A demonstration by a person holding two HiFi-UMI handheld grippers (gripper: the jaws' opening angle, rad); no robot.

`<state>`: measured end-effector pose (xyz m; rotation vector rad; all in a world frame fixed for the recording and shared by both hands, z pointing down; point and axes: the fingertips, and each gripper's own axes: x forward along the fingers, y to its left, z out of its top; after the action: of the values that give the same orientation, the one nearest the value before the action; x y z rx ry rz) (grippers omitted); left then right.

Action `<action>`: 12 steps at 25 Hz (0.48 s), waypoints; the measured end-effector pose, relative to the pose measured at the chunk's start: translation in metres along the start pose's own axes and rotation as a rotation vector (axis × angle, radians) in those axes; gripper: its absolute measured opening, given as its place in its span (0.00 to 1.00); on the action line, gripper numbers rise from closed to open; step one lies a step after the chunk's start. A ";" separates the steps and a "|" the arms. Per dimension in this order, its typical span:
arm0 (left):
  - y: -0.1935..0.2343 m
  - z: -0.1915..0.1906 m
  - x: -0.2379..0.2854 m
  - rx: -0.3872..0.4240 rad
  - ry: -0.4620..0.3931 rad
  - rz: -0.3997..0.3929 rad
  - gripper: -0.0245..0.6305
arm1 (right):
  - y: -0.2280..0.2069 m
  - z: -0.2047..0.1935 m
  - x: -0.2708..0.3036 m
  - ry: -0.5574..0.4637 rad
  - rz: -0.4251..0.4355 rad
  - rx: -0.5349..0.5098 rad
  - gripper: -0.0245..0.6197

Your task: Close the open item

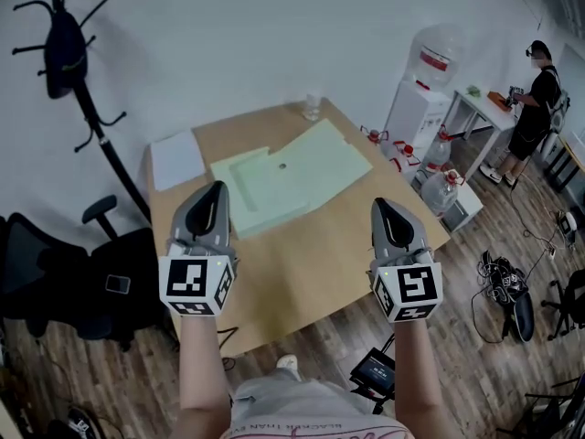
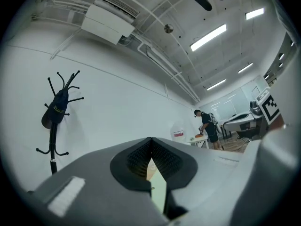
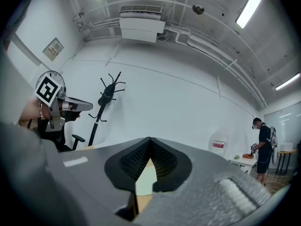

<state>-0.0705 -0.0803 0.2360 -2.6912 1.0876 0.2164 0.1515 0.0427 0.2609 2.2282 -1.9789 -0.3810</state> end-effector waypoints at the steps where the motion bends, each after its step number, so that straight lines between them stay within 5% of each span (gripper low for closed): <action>1: 0.003 -0.003 0.007 0.002 0.004 -0.004 0.04 | -0.003 -0.002 0.007 0.004 -0.005 0.002 0.04; 12: 0.020 -0.039 0.051 -0.049 0.037 -0.018 0.04 | -0.020 -0.027 0.052 0.060 -0.030 -0.001 0.04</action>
<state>-0.0457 -0.1385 0.2589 -2.7579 1.0810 0.1939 0.1832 -0.0084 0.2760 2.2438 -1.9169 -0.3143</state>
